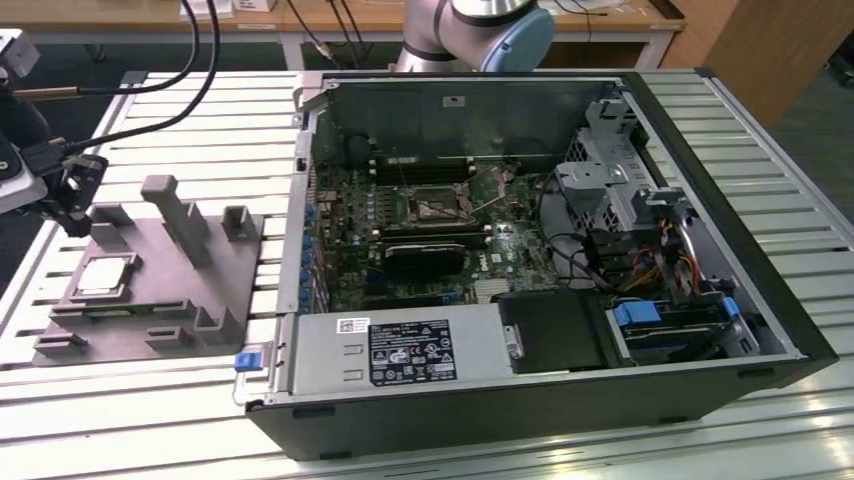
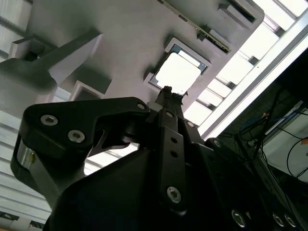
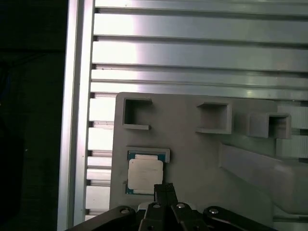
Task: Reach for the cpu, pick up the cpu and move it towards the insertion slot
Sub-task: 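Pick up the cpu and move it towards the insertion slot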
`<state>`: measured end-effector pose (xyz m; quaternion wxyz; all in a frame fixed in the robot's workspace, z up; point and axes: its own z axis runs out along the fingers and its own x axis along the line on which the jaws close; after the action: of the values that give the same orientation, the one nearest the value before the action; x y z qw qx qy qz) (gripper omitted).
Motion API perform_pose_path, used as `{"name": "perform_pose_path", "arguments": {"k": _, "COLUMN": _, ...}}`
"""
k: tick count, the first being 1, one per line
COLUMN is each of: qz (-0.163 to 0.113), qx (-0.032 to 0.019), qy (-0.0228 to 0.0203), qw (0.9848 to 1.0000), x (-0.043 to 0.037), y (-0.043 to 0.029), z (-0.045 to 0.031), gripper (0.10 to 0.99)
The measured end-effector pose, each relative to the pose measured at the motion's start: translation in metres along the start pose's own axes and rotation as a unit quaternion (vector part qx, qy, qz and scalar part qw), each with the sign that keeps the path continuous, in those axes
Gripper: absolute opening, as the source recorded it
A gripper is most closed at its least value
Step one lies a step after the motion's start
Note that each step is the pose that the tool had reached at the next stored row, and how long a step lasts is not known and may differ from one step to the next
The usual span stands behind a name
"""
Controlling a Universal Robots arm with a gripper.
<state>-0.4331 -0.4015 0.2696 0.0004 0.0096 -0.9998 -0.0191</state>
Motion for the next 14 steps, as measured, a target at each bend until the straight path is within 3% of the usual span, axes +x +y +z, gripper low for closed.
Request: {"name": "perform_pose_path", "arguments": {"k": 14, "qz": 0.0, "qx": 0.0, "qy": 0.0, "qw": 1.0, "x": 0.0055, "y": -0.0025, "z": 0.0169, "gripper": 0.106}}
